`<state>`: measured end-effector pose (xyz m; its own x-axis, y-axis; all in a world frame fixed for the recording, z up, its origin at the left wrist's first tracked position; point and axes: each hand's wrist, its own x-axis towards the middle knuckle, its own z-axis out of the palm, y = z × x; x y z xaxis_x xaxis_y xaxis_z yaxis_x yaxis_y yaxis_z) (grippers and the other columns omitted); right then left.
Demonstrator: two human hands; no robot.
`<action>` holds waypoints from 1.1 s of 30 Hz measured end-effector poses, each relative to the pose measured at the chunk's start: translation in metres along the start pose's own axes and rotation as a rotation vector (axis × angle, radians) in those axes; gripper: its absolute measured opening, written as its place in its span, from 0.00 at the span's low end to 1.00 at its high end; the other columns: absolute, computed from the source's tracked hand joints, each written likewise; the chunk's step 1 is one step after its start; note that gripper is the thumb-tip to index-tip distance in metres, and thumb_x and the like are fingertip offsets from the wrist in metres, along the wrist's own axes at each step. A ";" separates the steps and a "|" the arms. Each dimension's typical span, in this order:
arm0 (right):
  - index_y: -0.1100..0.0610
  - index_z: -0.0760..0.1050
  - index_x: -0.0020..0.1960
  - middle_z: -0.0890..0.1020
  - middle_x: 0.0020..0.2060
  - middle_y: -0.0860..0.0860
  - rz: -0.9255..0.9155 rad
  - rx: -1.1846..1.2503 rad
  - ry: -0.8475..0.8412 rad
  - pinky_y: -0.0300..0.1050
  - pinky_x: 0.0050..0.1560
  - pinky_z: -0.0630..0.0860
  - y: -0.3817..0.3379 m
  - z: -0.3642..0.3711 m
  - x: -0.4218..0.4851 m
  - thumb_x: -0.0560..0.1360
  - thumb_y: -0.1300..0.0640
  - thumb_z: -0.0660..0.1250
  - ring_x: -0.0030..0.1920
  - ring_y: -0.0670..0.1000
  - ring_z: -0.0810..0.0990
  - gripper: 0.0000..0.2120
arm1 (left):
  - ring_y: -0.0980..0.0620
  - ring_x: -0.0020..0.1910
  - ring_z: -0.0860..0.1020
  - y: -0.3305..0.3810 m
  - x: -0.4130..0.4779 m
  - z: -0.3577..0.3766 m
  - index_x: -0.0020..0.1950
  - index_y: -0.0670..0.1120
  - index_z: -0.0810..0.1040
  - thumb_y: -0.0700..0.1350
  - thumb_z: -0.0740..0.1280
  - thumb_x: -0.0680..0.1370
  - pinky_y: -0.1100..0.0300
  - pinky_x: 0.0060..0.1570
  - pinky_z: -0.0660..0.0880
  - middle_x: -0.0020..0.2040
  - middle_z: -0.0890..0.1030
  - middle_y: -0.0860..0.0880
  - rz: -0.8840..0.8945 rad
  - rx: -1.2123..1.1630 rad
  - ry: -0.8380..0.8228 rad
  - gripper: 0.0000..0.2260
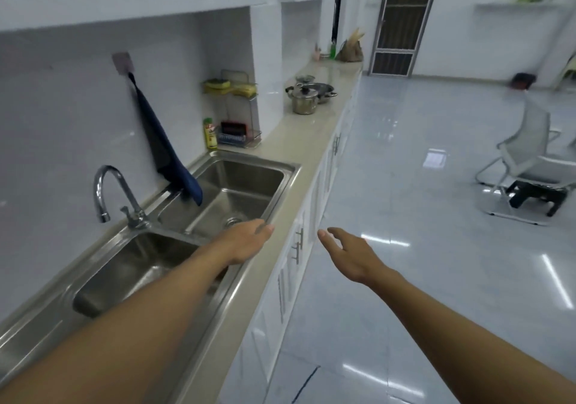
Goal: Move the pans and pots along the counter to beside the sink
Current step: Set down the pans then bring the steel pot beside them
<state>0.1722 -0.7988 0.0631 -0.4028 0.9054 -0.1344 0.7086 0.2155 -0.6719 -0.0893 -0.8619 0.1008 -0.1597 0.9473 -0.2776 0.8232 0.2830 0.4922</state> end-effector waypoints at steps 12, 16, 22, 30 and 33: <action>0.52 0.66 0.78 0.72 0.76 0.51 0.054 0.048 0.048 0.53 0.74 0.67 0.066 -0.099 0.156 0.76 0.25 0.49 0.74 0.54 0.71 0.42 | 0.46 0.70 0.72 0.095 0.194 -0.009 0.74 0.51 0.70 0.66 0.49 0.80 0.45 0.68 0.68 0.72 0.73 0.47 0.082 0.029 -0.016 0.29; 0.52 0.67 0.78 0.73 0.75 0.50 0.040 0.054 0.034 0.53 0.74 0.67 0.104 -0.139 0.219 0.77 0.26 0.50 0.74 0.54 0.72 0.41 | 0.44 0.70 0.72 0.130 0.262 -0.007 0.74 0.50 0.70 0.64 0.50 0.81 0.47 0.69 0.67 0.73 0.73 0.46 0.064 0.024 0.025 0.28; 0.53 0.69 0.77 0.74 0.74 0.50 0.006 0.064 -0.029 0.51 0.73 0.68 0.149 -0.190 0.305 0.78 0.27 0.51 0.73 0.53 0.73 0.39 | 0.45 0.72 0.70 0.182 0.351 -0.009 0.74 0.49 0.70 0.65 0.48 0.80 0.50 0.67 0.66 0.74 0.71 0.47 0.011 0.032 0.054 0.30; 0.52 0.71 0.75 0.77 0.71 0.50 -0.021 0.066 -0.052 0.51 0.72 0.70 0.187 -0.240 0.410 0.79 0.29 0.53 0.70 0.51 0.75 0.36 | 0.45 0.70 0.71 0.221 0.448 -0.009 0.73 0.47 0.70 0.63 0.48 0.81 0.45 0.70 0.66 0.73 0.72 0.47 -0.045 0.007 0.054 0.29; 0.53 0.71 0.75 0.78 0.70 0.50 -0.026 0.062 -0.049 0.50 0.71 0.70 0.194 -0.252 0.454 0.79 0.29 0.53 0.70 0.52 0.75 0.36 | 0.46 0.70 0.71 0.227 0.486 -0.018 0.74 0.48 0.69 0.62 0.49 0.82 0.47 0.69 0.67 0.73 0.72 0.47 -0.058 -0.013 0.056 0.28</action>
<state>0.2731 -0.2541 0.0552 -0.4495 0.8805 -0.1506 0.6609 0.2144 -0.7192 0.0097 -0.3350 0.0925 -0.2370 0.9362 -0.2596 0.8049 0.3389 0.4872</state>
